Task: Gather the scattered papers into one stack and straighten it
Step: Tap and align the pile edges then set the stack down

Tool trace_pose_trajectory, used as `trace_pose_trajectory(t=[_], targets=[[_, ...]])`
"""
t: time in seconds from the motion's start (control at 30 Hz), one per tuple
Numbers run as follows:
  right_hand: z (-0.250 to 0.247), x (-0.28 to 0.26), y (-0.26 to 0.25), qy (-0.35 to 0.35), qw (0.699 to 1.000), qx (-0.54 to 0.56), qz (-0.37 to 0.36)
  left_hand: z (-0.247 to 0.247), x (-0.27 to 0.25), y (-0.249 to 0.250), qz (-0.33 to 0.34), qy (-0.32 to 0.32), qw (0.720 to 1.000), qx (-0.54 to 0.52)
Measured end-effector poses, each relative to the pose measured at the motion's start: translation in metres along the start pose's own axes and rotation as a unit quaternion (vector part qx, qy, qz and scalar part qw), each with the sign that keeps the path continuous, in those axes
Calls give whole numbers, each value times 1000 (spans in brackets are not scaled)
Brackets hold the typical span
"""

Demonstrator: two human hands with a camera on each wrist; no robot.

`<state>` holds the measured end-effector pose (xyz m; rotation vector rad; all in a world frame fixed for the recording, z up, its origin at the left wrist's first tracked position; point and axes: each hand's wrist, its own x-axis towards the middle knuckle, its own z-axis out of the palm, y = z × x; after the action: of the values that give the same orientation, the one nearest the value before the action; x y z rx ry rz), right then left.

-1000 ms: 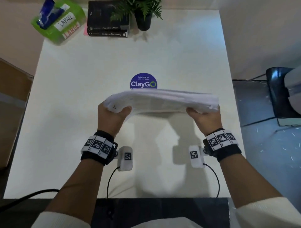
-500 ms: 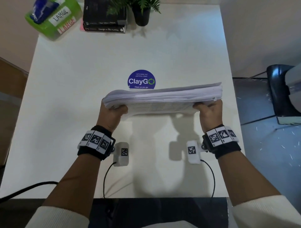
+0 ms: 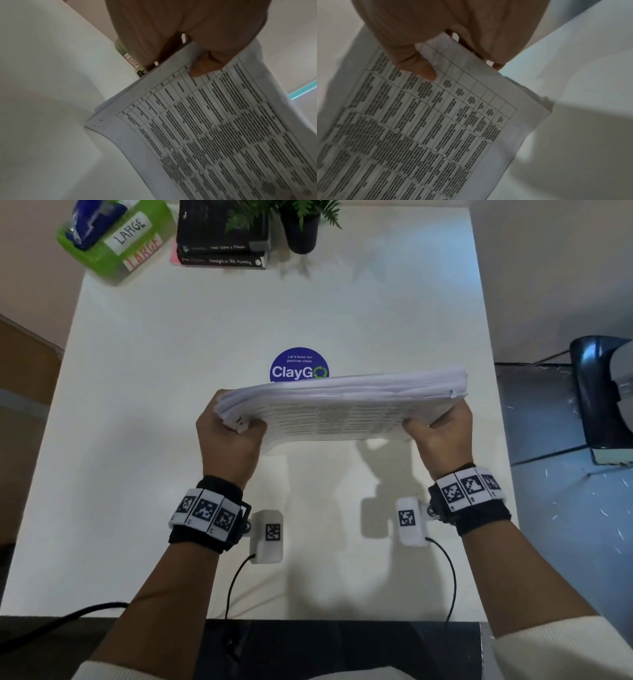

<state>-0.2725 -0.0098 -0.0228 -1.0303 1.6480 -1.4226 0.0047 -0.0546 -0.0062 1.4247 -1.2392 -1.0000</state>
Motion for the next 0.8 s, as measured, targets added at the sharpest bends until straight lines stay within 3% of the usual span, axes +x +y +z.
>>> trace_pose_trajectory(t=[0.17, 0.37, 0.57, 0.67, 0.8], targets=[[7, -1, -1, -13, 1000, -8, 18, 14, -9, -10, -22, 6, 999, 26], [9, -3, -1, 24, 1000, 7, 11, 23, -9, -2, -41, 64, 997, -12], [-4, -18, 6, 25, 999, -21, 28, 11, -14, -6, -35, -20, 998, -45], [-5, -19, 2, 28, 999, -26, 14, 13, -11, -4, -3, -20, 997, -71], [4, -18, -3, 19, 1000, 4, 9, 25, -12, 1, -17, -21, 994, -106]])
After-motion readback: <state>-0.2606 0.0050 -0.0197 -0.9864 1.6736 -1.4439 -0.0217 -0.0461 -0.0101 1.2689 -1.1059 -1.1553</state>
